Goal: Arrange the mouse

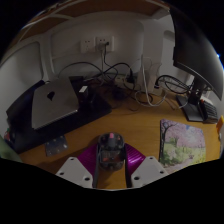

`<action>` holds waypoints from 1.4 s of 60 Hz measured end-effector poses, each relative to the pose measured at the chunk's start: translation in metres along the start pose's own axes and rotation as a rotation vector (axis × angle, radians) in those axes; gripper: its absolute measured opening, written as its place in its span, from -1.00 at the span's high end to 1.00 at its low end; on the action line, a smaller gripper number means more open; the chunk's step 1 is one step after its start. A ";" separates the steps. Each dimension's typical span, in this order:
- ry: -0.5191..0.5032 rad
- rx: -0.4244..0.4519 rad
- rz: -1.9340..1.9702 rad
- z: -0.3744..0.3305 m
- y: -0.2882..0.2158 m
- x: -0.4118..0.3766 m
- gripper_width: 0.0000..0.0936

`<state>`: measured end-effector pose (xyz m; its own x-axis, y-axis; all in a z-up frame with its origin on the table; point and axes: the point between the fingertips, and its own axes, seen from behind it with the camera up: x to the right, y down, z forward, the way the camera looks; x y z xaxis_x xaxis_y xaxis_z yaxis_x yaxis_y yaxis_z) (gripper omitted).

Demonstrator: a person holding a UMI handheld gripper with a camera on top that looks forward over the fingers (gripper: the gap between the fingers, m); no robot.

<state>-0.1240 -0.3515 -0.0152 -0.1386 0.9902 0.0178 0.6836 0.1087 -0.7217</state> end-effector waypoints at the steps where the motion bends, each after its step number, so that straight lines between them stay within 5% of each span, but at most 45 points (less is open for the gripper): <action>1: -0.007 -0.006 0.001 -0.001 0.000 0.000 0.18; 25: 0.089 0.153 0.077 -0.090 -0.097 0.160 0.18; 38: 0.161 0.057 0.081 -0.052 -0.029 0.259 0.19; 50: 0.113 -0.005 0.099 -0.017 0.024 0.276 0.16; 58: 0.106 -0.007 0.083 -0.017 0.024 0.277 -0.02; 65: 0.118 -0.001 0.074 -0.036 0.014 0.280 -0.88; 84: 0.048 0.010 0.085 -0.210 0.003 0.246 -0.83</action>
<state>-0.0058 -0.0892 0.1327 -0.0452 0.9989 -0.0109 0.6843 0.0230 -0.7288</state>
